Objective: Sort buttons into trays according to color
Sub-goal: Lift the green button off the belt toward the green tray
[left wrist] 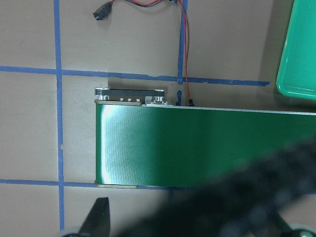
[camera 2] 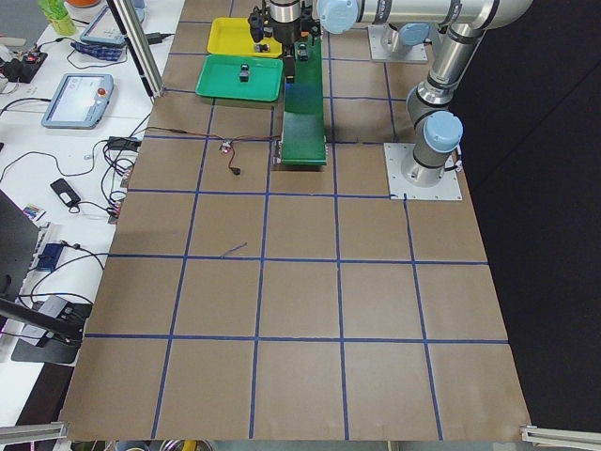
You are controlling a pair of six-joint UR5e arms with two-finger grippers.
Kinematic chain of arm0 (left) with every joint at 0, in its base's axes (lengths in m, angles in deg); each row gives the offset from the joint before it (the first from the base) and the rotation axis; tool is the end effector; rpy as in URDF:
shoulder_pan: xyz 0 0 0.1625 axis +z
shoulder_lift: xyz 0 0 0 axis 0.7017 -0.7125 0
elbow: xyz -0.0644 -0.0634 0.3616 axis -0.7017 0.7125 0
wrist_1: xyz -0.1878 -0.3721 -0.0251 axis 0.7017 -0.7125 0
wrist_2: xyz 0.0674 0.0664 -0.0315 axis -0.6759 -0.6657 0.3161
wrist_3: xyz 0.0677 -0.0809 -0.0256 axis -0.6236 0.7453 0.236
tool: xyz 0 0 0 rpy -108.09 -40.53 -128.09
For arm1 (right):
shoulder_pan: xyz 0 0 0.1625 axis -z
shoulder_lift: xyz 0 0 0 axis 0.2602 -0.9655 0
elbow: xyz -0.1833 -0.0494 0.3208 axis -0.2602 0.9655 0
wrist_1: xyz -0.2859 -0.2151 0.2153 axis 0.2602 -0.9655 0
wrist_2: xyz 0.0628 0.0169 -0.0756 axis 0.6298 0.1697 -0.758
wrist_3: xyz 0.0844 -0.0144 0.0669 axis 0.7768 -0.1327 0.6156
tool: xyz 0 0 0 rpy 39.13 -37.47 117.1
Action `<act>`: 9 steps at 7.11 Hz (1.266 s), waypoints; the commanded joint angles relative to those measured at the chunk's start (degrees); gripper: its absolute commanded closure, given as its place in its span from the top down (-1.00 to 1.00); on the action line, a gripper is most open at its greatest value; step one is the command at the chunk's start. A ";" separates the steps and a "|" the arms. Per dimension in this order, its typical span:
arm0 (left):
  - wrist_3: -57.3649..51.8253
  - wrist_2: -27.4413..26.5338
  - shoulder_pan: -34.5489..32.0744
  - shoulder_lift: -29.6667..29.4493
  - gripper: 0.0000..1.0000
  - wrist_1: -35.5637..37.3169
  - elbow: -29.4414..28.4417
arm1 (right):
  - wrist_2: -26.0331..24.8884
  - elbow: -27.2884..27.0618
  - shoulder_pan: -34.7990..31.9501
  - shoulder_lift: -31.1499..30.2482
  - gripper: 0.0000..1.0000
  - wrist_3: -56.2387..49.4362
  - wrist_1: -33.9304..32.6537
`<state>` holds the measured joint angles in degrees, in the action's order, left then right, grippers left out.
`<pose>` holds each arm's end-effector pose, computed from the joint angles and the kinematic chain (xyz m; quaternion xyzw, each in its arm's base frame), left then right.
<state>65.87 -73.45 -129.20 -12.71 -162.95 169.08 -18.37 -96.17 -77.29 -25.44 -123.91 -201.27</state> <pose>-0.0919 -0.4912 0.4341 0.0373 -0.9987 -0.0265 0.0202 0.1534 -0.4399 0.1824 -0.7169 0.6971 -0.0045 0.0068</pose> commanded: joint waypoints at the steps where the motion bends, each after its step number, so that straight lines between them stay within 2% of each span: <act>1: 0.00 0.05 0.00 0.00 1.00 0.00 -0.09 | 0.22 -0.02 0.00 0.01 1.00 -0.15 -0.02; 2: 0.00 0.05 0.00 0.00 1.00 0.00 -0.09 | 0.22 -0.02 0.00 0.01 0.83 -0.15 0.16; 3: 0.00 -0.04 0.00 0.00 1.00 0.00 -0.01 | 0.14 -0.02 0.00 0.09 0.29 -0.93 -0.02; 4: 0.00 0.05 0.00 0.00 1.00 0.00 -0.09 | -0.47 -0.02 0.00 0.09 -0.50 -1.29 -1.32; 5: 0.00 0.05 0.00 0.00 1.00 0.00 -0.09 | -0.48 -0.02 -0.09 0.01 -0.92 -1.38 -1.34; 6: 0.00 0.05 0.00 0.00 1.00 0.00 -0.09 | -0.48 -0.02 -0.09 0.01 -1.00 -1.38 -1.34; 8: 0.00 0.05 0.00 0.00 1.00 0.00 -0.09 | -0.57 0.51 -0.17 -0.08 -1.00 -1.21 -1.34; 9: 0.00 0.05 0.00 0.00 1.00 0.00 -0.09 | 0.04 2.86 -0.52 -0.26 -1.00 -0.51 -1.86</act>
<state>65.87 -73.40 -129.20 -12.71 -162.95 168.99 -18.76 -95.24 -77.53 -25.55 -125.00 -202.75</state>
